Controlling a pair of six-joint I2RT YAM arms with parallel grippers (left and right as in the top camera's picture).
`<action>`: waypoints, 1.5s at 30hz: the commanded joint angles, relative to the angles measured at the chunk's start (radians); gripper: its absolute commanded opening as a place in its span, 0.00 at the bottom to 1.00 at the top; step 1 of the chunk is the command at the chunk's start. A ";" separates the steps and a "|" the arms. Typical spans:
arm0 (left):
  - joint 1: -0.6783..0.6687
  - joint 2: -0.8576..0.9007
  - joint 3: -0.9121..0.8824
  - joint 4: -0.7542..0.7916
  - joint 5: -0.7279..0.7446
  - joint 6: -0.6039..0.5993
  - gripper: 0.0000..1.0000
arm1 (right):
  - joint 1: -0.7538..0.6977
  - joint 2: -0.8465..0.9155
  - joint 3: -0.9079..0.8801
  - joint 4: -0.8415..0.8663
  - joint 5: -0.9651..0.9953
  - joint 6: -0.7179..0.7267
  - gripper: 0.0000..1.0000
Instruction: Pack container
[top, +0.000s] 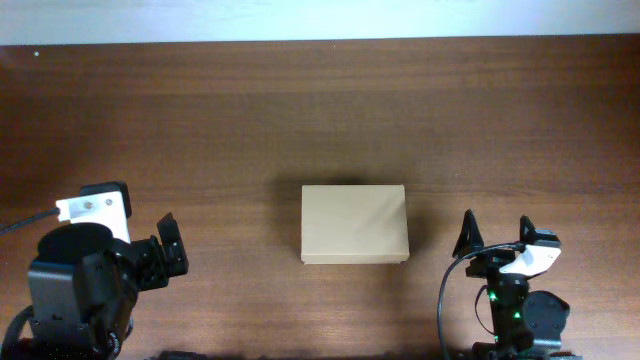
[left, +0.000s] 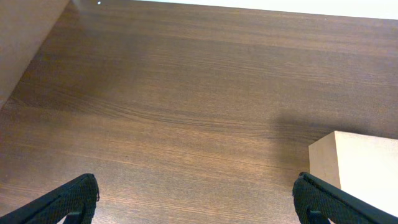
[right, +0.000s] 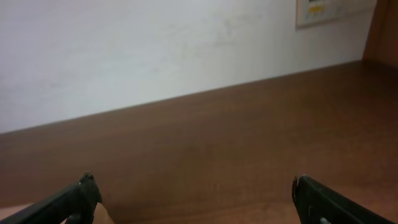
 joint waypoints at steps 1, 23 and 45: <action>0.004 0.003 0.011 0.000 -0.014 0.016 1.00 | -0.007 -0.012 -0.026 0.010 0.014 -0.004 0.99; 0.004 0.003 0.011 0.000 -0.014 0.016 1.00 | -0.007 -0.011 -0.053 0.017 0.066 -0.004 0.99; 0.003 0.006 0.011 -0.021 -0.026 0.016 1.00 | -0.001 -0.009 -0.064 0.043 0.066 -0.004 0.99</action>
